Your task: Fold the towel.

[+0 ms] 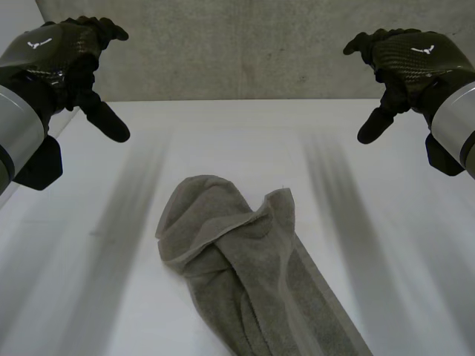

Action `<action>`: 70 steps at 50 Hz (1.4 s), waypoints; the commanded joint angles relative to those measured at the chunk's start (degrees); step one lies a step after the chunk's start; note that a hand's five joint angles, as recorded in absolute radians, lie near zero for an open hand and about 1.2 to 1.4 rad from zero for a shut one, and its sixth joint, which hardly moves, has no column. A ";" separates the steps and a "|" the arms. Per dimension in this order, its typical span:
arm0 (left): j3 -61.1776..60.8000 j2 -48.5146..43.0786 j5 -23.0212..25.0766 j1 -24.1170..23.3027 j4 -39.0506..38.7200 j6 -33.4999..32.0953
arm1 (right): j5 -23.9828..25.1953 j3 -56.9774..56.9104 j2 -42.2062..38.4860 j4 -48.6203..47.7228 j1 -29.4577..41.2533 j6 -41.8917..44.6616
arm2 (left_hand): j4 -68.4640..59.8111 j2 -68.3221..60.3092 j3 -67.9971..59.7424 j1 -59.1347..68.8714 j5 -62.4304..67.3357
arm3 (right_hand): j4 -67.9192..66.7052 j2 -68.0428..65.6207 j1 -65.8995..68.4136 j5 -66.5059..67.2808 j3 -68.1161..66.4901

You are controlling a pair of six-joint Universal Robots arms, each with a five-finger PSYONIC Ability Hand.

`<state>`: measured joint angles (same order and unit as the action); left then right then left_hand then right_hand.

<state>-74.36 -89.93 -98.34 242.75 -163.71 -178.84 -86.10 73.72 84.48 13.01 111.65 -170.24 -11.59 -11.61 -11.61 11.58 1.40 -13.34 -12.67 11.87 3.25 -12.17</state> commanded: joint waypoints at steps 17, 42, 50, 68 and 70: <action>-16.76 -7.45 3.49 0.00 -5.01 -5.99 | 8.40 9.07 -2.83 8.61 7.79 14.85 | -5.19 -5.17 -5.16 5.19 5.38 | -0.61 -1.29 2.08 0.70 -1.78; -15.57 -28.46 9.57 -5.27 -19.98 -6.17 | 19.48 31.40 -4.32 -2.47 8.94 15.99 | -5.69 -5.67 -5.66 5.70 5.88 | -2.80 -3.47 4.27 2.89 -3.97; -9.15 -32.32 9.48 -6.15 -19.98 -6.34 | 19.83 32.54 -4.41 -4.84 9.90 15.81 | -46.41 -46.38 -46.38 46.41 46.60 | -3.81 -4.48 5.28 3.90 -4.98; -7.81 -29.10 8.69 -5.01 -18.04 -6.26 | 12.62 26.76 -5.81 -14.60 10.87 12.40 | -47.98 -47.96 -47.95 47.98 48.17 | -12.55 -13.23 14.02 12.64 -13.72; -8.79 -27.15 8.77 -4.57 -18.04 -6.26 | 12.71 24.65 -6.08 -14.60 10.87 10.47 | -38.33 -38.30 -38.30 38.33 38.52 | -13.06 -13.73 14.53 13.14 -14.23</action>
<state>-79.54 -123.60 -89.66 237.03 -182.15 -185.13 -71.63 105.58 78.83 -1.54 122.78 -155.39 -59.04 -58.55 -59.05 58.78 49.18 -19.82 -18.95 23.37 9.21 -19.83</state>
